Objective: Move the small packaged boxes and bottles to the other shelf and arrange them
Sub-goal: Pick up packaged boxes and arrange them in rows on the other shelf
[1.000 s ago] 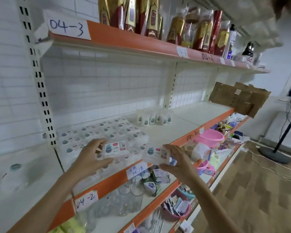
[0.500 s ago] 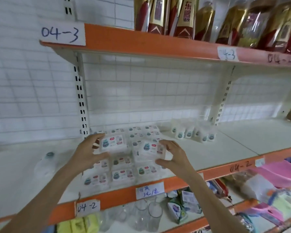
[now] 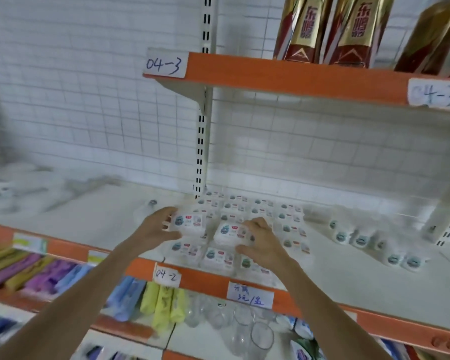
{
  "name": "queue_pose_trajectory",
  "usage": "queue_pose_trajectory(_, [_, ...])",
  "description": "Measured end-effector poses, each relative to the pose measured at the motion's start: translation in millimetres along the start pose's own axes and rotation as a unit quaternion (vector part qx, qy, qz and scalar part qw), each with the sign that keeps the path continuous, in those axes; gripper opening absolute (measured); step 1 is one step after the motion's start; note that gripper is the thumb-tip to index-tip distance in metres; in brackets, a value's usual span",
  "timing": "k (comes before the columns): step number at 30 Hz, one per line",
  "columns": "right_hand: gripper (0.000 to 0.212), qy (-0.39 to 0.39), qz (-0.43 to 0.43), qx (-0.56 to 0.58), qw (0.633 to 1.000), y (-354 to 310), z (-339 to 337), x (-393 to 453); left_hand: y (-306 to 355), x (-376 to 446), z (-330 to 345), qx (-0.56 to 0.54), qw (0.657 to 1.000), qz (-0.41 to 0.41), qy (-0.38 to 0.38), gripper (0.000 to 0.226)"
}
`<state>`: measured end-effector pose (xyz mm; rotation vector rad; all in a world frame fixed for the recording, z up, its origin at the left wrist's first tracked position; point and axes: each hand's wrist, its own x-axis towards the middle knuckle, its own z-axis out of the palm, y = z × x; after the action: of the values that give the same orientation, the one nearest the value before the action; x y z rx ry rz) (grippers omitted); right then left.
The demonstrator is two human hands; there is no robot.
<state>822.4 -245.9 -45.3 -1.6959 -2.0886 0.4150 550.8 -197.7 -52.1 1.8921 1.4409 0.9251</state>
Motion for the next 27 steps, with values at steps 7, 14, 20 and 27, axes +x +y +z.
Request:
queue_pose_trajectory(7, [0.064, 0.021, -0.023, -0.084, 0.996, -4, 9, 12, -7, 9, 9, 0.042, 0.998, -0.031, -0.043, 0.071])
queue_pose_trajectory(14, [0.058, 0.021, -0.006, -0.160, 0.987, 6, 24, 16, -14, 19, 17, 0.040, 0.997, -0.028, -0.064, 0.071])
queue_pose_trajectory(20, [0.060, 0.023, -0.007, -0.166, 0.986, 13, 24, 17, -23, 23, 20, 0.007, 0.997, -0.011, -0.075, 0.068])
queue_pose_trajectory(27, [0.058, 0.049, -0.020, -0.165, 0.985, 16, 29, 14, -29, 21, 28, 0.004, 0.998, 0.001, -0.069, 0.066])
